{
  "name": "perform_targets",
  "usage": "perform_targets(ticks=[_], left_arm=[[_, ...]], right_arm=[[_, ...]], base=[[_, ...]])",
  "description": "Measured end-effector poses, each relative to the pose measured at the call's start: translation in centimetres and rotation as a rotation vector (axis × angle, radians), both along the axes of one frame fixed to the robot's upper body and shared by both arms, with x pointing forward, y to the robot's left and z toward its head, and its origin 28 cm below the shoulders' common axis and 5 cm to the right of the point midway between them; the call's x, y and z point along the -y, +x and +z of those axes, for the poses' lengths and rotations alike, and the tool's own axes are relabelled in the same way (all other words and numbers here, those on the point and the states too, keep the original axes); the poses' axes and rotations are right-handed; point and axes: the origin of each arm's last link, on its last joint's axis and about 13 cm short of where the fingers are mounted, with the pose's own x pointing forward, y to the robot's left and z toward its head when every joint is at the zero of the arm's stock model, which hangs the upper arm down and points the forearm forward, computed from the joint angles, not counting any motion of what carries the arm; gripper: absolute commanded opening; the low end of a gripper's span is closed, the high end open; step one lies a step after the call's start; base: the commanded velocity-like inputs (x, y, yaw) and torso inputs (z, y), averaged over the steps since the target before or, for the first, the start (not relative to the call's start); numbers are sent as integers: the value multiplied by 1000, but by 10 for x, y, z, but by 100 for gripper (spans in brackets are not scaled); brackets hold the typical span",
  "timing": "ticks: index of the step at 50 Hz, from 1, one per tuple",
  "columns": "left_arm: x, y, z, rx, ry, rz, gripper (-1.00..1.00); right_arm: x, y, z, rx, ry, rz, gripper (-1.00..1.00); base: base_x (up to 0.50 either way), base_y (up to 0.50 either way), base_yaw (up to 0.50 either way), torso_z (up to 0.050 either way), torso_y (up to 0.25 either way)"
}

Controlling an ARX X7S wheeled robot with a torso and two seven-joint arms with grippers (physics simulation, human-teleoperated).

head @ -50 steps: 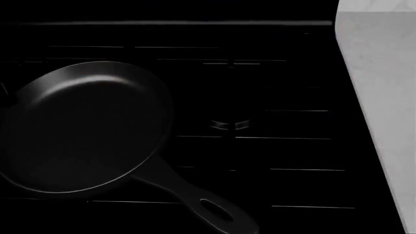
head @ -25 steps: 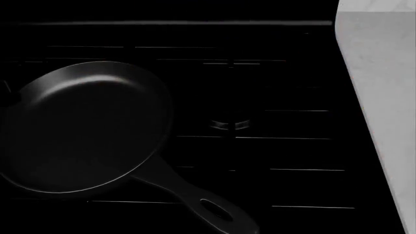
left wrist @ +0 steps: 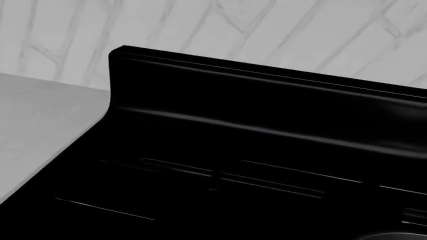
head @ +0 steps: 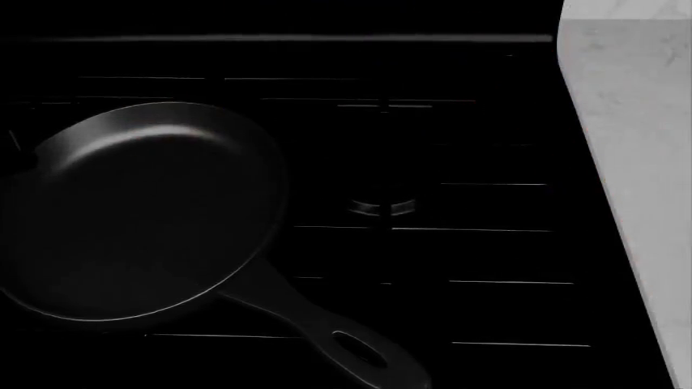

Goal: Pick the cheese from the pan and place it in the bowl.

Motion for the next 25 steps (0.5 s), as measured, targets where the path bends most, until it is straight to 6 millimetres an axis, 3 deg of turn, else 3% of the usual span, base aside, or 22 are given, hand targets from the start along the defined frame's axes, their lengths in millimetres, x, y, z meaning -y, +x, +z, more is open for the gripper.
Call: perform_targets(ticks=[25], left_arm=[[1,-1,1,10,-13,0,100]], right_arm=[[2,3,-7,-5,12,-23,-100]], base=[[6,0,3,-14,-7]])
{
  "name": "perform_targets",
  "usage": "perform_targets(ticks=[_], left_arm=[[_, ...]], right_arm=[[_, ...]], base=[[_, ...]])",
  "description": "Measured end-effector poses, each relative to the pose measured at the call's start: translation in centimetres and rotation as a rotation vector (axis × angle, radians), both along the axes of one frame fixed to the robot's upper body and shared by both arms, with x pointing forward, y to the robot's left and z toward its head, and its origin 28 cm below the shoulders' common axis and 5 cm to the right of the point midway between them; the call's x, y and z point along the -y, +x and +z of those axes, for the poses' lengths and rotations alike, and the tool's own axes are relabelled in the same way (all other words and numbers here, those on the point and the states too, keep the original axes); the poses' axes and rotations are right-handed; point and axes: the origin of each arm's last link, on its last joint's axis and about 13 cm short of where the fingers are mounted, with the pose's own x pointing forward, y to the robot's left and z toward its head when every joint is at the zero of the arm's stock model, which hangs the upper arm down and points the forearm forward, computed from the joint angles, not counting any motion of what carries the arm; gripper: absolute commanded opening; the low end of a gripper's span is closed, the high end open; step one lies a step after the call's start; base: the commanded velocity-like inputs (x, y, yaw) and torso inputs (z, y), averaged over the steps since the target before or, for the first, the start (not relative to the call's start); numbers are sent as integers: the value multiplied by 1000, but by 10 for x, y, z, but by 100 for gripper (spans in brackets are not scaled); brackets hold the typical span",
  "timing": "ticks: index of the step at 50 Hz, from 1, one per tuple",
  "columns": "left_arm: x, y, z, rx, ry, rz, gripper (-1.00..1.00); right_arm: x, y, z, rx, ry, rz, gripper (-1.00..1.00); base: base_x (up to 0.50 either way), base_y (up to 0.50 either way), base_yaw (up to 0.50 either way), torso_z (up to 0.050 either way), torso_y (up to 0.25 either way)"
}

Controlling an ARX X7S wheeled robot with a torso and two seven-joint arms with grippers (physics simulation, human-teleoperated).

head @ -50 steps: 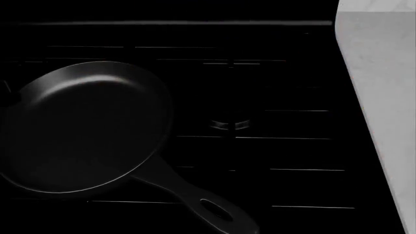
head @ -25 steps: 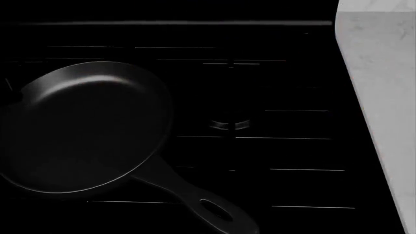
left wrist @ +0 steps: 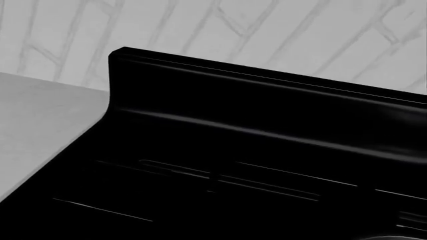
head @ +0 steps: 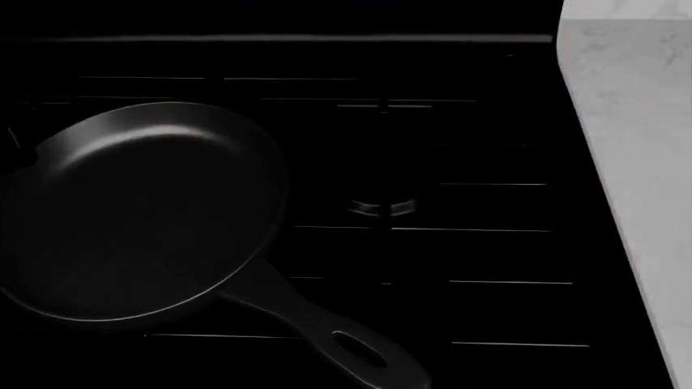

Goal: Pick the cheese from the pan and place it in the bowl.

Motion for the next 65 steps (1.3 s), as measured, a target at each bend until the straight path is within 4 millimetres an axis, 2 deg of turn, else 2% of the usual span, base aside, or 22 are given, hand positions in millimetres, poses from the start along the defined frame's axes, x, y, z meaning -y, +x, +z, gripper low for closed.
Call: perform_targets(ticks=[34,35,52,65], left_arm=[[1,-1,1,6,-17,1,100],[1,-1,0,6,-17,1,100],[1,-1,0,12,-30,0,100],[2,-3,3,24,-33,-4,100]], right_arm=[[6,7,-9,23,44,-48,-100],[6,7,-9,23,45,-49,100],[9,9,-5,69,55,-73,100],[6,2,8,101,51,-60,100]], base=[[4,1,6,-15,-8],[0,2,7,-17,-10],[6,3,8,-17,-9],[5,4,9,-18,-9]])
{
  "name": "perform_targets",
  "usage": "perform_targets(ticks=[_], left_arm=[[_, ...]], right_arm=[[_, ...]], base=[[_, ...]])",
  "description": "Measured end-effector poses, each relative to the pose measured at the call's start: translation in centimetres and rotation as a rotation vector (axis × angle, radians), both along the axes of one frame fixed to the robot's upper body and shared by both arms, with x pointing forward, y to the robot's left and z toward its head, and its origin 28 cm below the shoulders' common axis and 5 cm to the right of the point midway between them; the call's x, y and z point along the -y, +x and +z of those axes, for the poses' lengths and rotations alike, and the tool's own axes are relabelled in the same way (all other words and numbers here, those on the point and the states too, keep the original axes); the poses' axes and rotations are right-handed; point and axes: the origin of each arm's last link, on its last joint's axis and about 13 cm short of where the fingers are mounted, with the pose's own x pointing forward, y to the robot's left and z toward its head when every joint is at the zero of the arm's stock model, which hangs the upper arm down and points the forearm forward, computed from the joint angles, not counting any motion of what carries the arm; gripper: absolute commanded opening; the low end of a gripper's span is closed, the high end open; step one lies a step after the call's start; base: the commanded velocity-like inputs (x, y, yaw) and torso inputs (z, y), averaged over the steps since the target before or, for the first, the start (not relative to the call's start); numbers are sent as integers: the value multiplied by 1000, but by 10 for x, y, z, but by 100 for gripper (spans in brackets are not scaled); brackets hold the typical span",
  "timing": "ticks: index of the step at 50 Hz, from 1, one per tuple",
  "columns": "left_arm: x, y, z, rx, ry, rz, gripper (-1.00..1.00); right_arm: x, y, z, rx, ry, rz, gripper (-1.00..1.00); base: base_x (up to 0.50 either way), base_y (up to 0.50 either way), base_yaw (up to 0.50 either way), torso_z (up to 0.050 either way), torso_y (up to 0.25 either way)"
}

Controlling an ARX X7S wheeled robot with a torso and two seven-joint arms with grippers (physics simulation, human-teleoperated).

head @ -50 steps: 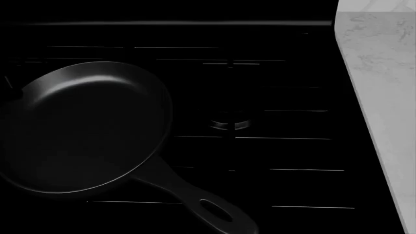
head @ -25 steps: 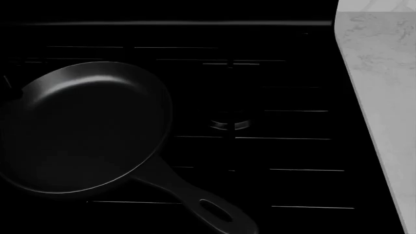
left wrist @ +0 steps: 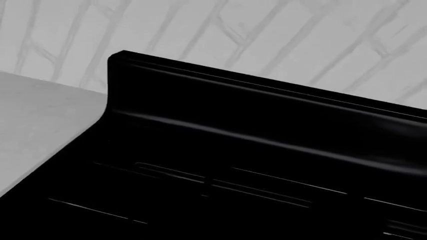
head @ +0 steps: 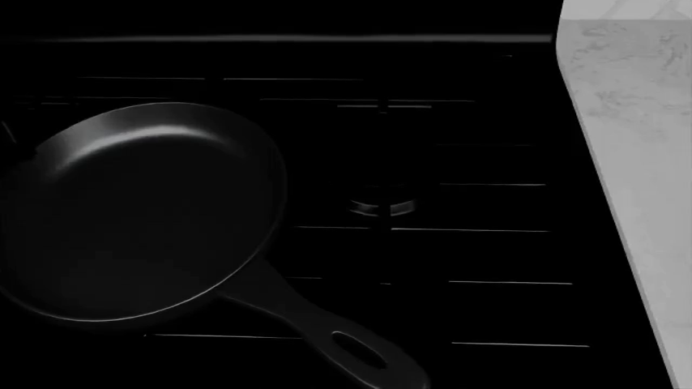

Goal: Pick the cheese from the pan and place it in the bowl.

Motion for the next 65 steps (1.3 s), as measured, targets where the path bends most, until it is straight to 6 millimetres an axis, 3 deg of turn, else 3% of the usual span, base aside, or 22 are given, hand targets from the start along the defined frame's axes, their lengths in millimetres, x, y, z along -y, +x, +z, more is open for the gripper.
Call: perform_targets(ticks=[21,41,55,65], left_arm=[[3,-11,10,44,-5,-22,100],[4,-20,16,84,-12,-53,100],[6,-20,18,114,-7,-79,100],[9,-22,24,163,8,-112,100]], right_arm=[[-16,-25,35,131,-72,114,100],[-40,-56,67,368,-174,299,100],[-82,-64,76,587,-233,456,100],[-113,-59,65,788,-175,469,100]], base=[[1,4,13,-19,-10],[1,5,16,-20,-11],[0,5,16,-22,-12],[0,5,12,-21,-12]])
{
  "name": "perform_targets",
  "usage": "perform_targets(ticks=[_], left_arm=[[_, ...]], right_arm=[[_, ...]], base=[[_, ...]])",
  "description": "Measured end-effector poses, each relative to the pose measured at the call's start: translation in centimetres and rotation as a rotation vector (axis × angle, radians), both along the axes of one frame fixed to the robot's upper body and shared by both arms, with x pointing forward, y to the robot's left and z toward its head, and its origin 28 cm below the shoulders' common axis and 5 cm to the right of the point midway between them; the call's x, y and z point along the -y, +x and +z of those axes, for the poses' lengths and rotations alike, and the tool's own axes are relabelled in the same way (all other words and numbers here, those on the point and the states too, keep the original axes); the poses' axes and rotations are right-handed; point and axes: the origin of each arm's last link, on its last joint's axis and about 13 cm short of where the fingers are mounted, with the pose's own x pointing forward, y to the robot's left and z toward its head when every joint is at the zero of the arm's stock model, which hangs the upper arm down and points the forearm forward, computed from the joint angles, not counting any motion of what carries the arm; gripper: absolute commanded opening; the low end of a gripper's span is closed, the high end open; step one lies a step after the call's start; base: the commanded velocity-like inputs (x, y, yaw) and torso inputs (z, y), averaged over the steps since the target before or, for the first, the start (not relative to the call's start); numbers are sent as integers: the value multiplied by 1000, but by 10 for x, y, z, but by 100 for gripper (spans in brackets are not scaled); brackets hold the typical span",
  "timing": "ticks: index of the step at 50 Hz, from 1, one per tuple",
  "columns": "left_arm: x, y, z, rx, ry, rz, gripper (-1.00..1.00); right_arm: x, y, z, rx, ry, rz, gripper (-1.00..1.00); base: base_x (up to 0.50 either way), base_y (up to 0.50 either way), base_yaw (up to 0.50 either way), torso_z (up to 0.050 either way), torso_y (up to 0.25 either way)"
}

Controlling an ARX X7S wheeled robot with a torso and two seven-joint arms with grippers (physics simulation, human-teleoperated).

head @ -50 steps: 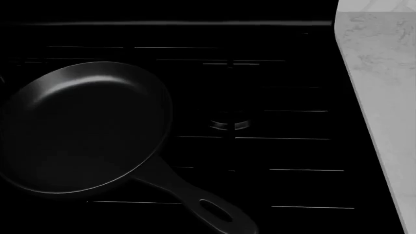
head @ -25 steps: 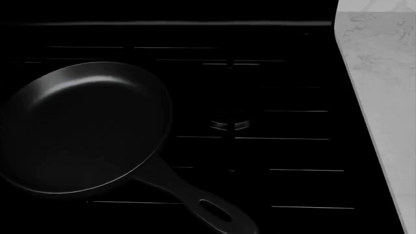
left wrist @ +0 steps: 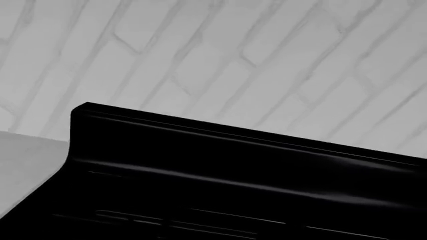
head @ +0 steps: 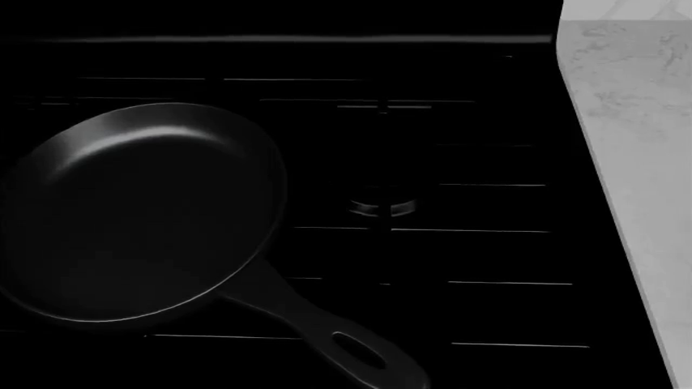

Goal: Pick the cheese from the pan and place it in the bowl.

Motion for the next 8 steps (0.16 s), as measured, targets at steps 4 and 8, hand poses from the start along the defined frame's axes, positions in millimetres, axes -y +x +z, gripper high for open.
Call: perform_targets(ticks=[4,8], left_arm=[[2,-2,3,21,8,-12,100],[3,-2,4,36,14,-19,100]], right_arm=[[-10,4,-9,31,57,14,100],[-17,7,-17,47,116,11,100]], base=[[0,2,7,-21,-12],[0,2,10,-21,-12]])
